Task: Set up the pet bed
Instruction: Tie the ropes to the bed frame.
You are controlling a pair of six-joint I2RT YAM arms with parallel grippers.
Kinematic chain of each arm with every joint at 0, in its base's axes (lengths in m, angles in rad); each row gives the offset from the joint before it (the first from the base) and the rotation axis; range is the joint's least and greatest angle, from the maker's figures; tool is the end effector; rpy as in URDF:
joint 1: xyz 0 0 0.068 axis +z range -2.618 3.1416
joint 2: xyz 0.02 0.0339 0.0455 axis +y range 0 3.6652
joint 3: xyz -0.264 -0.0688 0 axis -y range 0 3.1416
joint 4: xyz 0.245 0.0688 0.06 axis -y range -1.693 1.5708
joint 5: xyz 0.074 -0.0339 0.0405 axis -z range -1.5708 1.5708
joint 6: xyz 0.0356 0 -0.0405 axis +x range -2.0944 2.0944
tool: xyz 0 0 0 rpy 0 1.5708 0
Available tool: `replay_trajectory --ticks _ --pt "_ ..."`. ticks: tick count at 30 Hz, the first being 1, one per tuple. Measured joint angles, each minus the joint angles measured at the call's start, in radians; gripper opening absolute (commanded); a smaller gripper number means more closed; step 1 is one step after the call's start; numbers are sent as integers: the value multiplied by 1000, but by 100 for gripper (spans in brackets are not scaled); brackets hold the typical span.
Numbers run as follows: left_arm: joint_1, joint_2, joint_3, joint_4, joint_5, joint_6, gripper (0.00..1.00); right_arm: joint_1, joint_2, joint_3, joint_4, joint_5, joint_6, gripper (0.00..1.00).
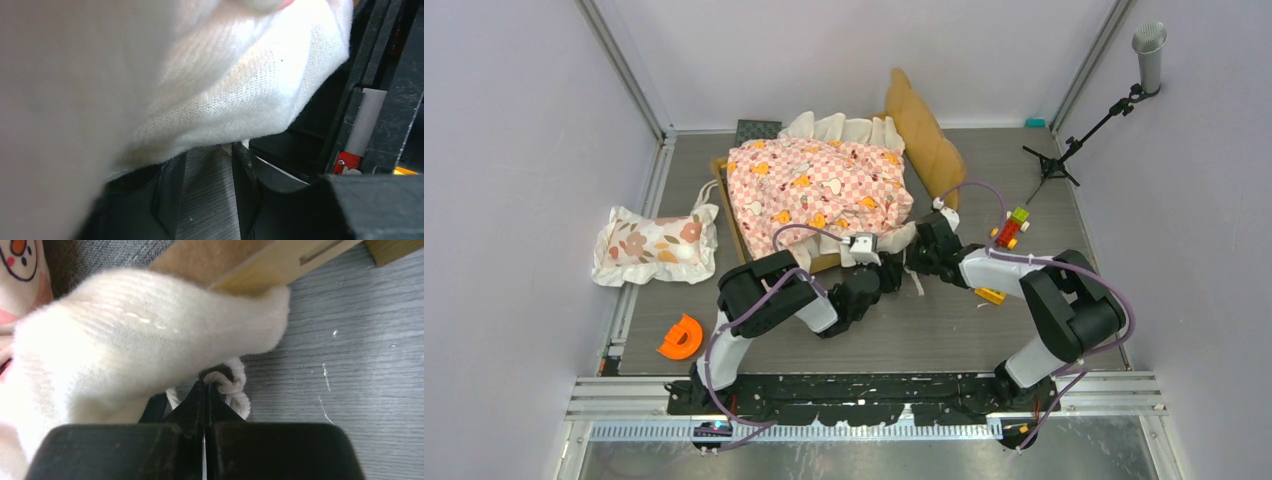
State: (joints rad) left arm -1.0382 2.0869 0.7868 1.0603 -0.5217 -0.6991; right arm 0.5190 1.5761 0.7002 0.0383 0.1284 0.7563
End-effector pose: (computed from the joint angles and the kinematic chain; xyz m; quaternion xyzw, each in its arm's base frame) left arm 0.2059 -0.3145 0.0982 -0.0287 0.7760 -0.3244 0.5402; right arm 0.2606 0.1436 0.1465 0.1331 0.9224 0.1648 0.3231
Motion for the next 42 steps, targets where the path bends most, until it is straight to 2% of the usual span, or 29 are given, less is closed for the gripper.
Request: replay_trajectory --ticks 7,21,36,42 --pt "3 0 -32 54 19 -10 44 -14 -46 -27 6 -45 18 1" --pt "5 -4 -34 59 74 -35 46 -31 -93 -39 13 -93 86 1" --pt "5 -11 -34 64 105 24 62 -45 -97 -23 -42 -134 58 1" --pt "5 -11 -34 71 120 60 62 -53 -97 -13 -63 -152 45 1"
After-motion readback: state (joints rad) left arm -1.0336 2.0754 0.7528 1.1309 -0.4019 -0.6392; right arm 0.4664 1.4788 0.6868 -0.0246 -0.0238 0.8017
